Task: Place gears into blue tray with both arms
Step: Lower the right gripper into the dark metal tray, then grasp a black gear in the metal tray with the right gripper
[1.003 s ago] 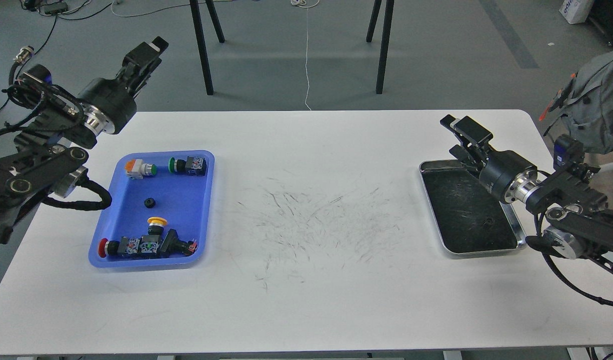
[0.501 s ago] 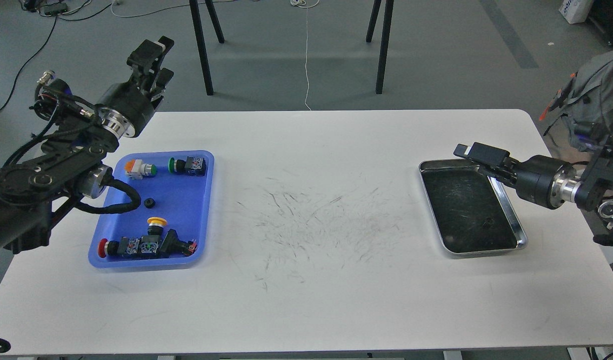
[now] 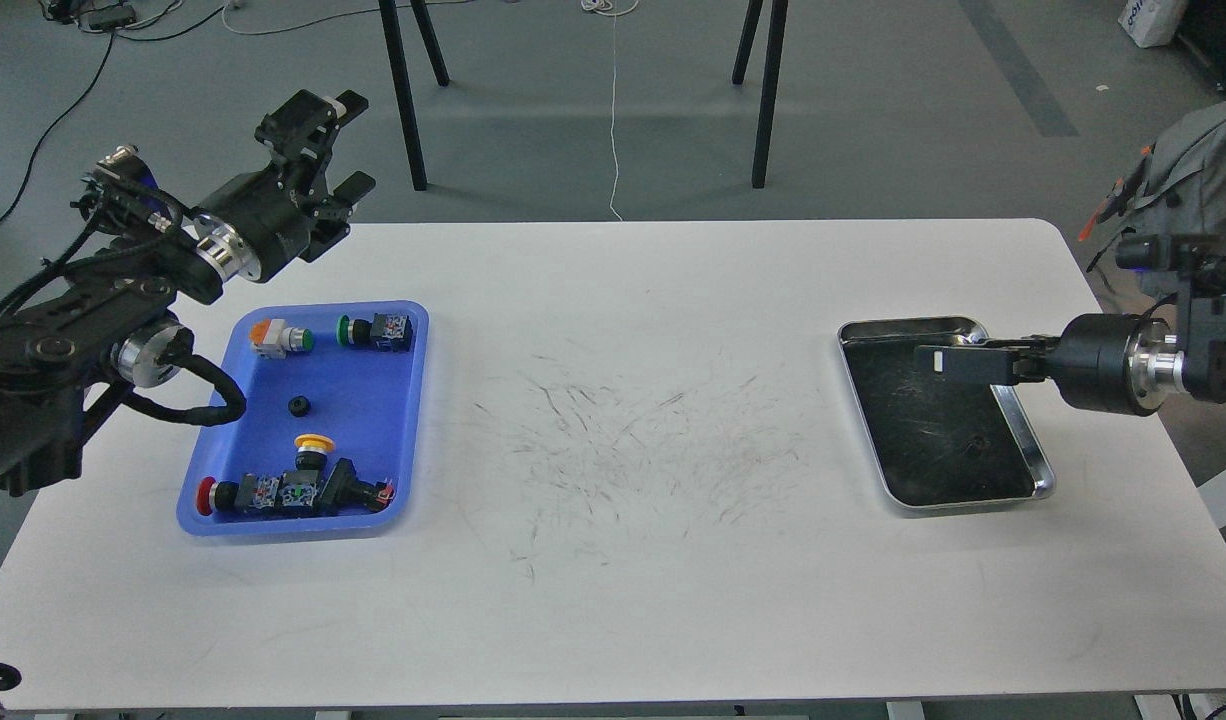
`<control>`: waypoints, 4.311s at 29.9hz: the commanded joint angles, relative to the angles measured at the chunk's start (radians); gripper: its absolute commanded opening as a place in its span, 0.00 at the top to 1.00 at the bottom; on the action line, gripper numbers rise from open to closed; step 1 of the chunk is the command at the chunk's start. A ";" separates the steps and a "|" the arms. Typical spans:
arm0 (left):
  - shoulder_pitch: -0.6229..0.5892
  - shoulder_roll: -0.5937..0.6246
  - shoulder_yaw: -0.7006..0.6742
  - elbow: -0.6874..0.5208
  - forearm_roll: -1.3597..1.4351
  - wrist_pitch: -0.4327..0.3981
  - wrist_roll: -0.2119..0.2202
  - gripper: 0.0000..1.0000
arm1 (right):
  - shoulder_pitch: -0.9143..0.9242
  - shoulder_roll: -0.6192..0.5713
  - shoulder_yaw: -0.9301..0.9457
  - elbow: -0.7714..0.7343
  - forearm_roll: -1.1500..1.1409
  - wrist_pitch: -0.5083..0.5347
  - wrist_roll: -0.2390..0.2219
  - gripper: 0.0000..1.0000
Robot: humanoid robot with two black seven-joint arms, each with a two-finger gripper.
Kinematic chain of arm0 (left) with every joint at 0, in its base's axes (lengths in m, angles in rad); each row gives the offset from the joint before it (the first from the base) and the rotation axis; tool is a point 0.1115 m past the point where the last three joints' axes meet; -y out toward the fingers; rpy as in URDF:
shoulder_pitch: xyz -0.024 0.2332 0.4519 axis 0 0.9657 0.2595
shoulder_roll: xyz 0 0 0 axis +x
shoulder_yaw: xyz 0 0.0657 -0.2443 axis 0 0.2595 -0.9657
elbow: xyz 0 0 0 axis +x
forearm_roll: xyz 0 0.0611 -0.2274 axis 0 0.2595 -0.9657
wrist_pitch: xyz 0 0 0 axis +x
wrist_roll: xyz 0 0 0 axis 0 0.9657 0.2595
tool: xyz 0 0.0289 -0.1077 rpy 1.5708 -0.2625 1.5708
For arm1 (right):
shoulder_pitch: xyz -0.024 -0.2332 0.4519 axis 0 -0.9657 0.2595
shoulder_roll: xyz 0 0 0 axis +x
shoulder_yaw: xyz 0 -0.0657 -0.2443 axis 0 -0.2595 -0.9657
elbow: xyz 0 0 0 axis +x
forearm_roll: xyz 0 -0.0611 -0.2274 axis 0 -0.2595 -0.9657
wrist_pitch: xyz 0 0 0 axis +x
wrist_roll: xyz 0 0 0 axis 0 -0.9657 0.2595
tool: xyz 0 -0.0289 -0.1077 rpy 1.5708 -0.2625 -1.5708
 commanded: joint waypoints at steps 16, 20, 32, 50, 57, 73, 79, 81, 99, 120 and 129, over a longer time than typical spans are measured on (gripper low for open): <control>-0.013 -0.106 -0.010 0.122 -0.017 -0.041 0.000 0.00 | -0.089 -0.060 0.000 -0.127 -0.413 0.017 0.073 0.05; -0.012 -0.105 -0.010 0.121 -0.018 -0.041 0.000 0.00 | -0.128 0.000 0.000 -0.222 -0.414 0.001 0.073 0.05; -0.010 -0.094 -0.010 0.118 -0.044 -0.043 0.000 0.00 | -0.129 0.095 -0.001 -0.270 -0.413 0.001 0.073 0.05; -0.001 -0.073 -0.012 0.116 -0.046 -0.043 0.000 0.00 | -0.145 0.154 0.000 -0.322 -0.413 -0.006 0.073 0.07; 0.004 -0.068 -0.010 0.115 -0.075 -0.043 0.000 0.00 | -0.156 0.175 0.003 -0.343 -0.411 -0.011 0.073 0.07; 0.013 -0.067 -0.010 0.115 -0.083 -0.039 0.000 0.00 | -0.192 0.209 0.005 -0.380 -0.410 -0.037 0.073 0.09; 0.013 -0.064 -0.010 0.115 -0.086 -0.039 0.000 0.00 | -0.200 0.218 0.003 -0.382 -0.411 -0.042 0.073 0.12; 0.014 -0.060 -0.010 0.115 -0.086 -0.039 0.000 0.00 | -0.200 0.220 0.003 -0.382 -0.410 -0.042 0.073 0.14; 0.022 -0.060 -0.010 0.115 -0.092 -0.036 0.000 0.00 | -0.199 0.227 0.000 -0.388 -0.411 -0.048 0.073 0.36; 0.027 -0.060 -0.010 0.116 -0.092 -0.033 0.000 0.00 | -0.200 0.223 -0.014 -0.421 -0.413 -0.049 0.073 0.48; 0.031 -0.059 -0.010 0.116 -0.092 -0.033 0.000 0.00 | -0.199 0.229 -0.009 -0.423 -0.413 -0.052 0.073 0.59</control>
